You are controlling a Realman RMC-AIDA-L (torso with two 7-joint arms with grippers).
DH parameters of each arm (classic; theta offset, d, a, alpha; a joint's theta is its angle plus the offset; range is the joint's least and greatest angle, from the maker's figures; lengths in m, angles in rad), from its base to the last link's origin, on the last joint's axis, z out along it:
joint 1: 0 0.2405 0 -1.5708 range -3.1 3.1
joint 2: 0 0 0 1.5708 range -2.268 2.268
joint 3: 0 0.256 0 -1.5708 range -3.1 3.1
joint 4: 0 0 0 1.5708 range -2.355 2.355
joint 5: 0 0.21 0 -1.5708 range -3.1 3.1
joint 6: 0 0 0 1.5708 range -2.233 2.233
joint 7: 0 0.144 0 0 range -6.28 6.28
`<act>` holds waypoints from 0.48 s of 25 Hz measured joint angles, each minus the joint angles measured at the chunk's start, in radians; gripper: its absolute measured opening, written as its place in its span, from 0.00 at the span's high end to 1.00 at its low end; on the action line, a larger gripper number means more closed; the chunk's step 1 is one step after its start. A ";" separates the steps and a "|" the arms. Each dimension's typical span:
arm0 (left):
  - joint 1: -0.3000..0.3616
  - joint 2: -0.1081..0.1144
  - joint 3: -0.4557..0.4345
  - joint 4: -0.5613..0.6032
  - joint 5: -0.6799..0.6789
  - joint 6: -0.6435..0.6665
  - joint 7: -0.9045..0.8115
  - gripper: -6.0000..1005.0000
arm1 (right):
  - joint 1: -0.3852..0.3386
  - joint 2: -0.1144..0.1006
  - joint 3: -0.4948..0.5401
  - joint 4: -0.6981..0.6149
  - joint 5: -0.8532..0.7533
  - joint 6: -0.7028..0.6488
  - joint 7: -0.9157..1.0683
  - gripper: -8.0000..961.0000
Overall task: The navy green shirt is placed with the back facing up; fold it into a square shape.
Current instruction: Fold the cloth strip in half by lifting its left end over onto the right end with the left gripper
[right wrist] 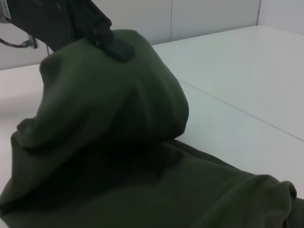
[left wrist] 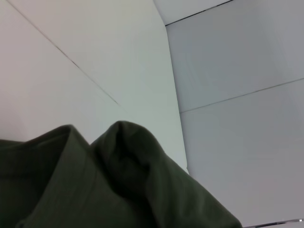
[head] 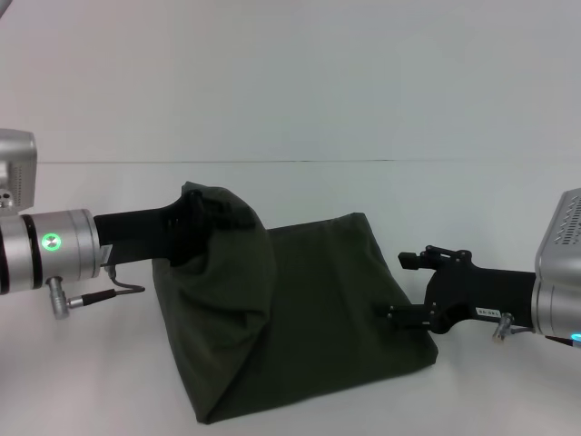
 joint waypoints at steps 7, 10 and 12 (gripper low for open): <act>-0.011 -0.004 0.002 0.000 -0.028 0.018 0.015 0.89 | 0.006 0.001 -0.009 0.001 -0.004 0.003 0.000 0.05; -0.019 -0.011 0.002 0.000 -0.053 0.030 0.021 0.89 | 0.009 0.002 -0.013 0.003 -0.004 0.002 -0.002 0.05; -0.027 -0.015 0.002 0.001 -0.063 0.041 0.026 0.89 | 0.011 0.003 -0.019 0.007 -0.002 -0.001 -0.011 0.05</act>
